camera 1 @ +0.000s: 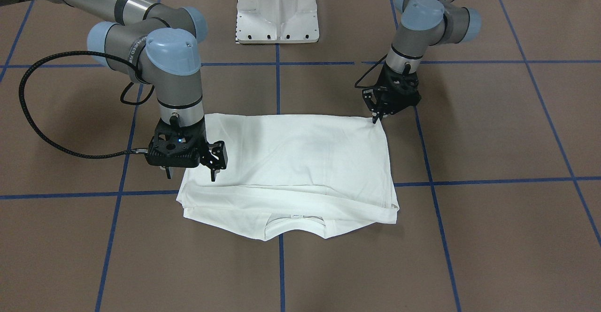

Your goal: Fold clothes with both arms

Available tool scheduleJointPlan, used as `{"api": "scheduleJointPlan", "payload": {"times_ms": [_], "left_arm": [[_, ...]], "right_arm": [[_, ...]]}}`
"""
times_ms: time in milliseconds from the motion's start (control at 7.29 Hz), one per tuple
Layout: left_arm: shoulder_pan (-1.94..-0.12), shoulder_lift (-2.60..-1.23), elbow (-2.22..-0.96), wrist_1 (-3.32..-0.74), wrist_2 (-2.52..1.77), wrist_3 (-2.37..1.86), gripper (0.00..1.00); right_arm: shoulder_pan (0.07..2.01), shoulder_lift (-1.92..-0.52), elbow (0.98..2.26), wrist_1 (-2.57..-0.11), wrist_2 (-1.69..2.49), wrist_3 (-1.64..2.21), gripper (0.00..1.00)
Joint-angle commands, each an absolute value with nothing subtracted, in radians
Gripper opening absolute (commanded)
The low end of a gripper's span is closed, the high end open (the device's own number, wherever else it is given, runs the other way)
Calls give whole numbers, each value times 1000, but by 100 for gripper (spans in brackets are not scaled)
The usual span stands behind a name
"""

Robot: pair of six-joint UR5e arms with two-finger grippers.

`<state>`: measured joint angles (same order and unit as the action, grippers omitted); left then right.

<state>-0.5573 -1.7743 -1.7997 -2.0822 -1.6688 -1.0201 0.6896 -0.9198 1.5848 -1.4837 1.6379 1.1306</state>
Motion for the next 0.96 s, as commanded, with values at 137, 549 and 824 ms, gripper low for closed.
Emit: {"api": "scheduleJointPlan", "payload": {"times_ms": [137,549,824], "left_arm": [[-881,-1887,-1531,-2094,-1669,-644,0],[-960,-2275,-1008,-2225,-1619,-630,0],[-974,-2309,-949,-2311,-1632,-615,99]], "right_arm": [[667,-914,1583,-1471,1635,1147,100],[643,-908,1582,-1419,1632,1154,100],[631,-896,1580,-1417,1632,1189,100]]}}
